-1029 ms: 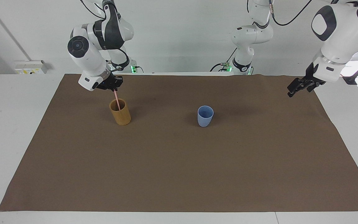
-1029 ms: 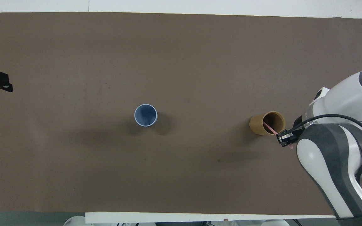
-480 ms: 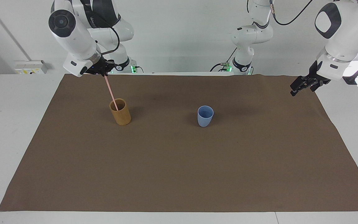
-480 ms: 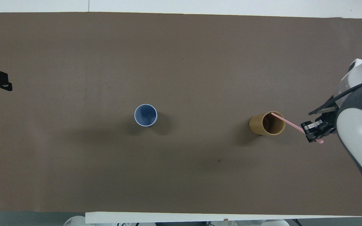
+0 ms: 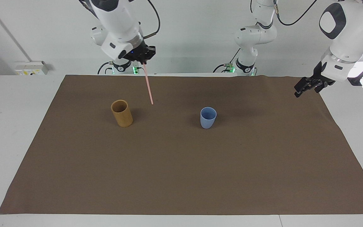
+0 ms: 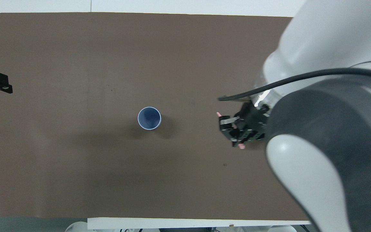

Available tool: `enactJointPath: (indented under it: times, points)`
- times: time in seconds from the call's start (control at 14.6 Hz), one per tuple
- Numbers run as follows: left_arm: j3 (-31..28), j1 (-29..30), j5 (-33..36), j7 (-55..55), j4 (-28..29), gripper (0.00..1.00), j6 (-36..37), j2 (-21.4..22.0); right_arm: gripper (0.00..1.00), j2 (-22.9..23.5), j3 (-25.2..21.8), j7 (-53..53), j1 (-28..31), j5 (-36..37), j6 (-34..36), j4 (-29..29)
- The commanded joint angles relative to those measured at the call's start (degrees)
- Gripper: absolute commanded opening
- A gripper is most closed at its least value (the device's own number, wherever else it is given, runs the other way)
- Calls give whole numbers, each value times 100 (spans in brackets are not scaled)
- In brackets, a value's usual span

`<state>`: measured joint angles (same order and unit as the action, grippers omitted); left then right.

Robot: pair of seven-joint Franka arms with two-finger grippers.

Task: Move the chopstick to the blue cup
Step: 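Carry the pink stick over the blue cup with the right gripper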

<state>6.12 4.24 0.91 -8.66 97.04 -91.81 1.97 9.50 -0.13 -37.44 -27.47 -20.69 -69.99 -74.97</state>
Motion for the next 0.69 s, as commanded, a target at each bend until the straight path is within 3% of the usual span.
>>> enactJointPath:
  times: [0.0, 0.14, 0.34, 0.62]
  points:
    - [13, 7, -3, 13, -62, 100, 102, -30, 0, 385, -23, -1367, -722, -392, -916, 202]
    - [13, 7, -3, 13, -62, 100, 102, -30, 0, 614, -23, -1661, -1075, -384, -1393, 202]
    - [13, 16, -3, 13, -62, 100, 102, -30, 0, 816, 4, -1687, -1146, -375, -2000, 132]
    - [13, 7, -3, 13, -62, 100, 102, -30, 0, 966, 4, -1749, -1357, -375, -2326, -122]
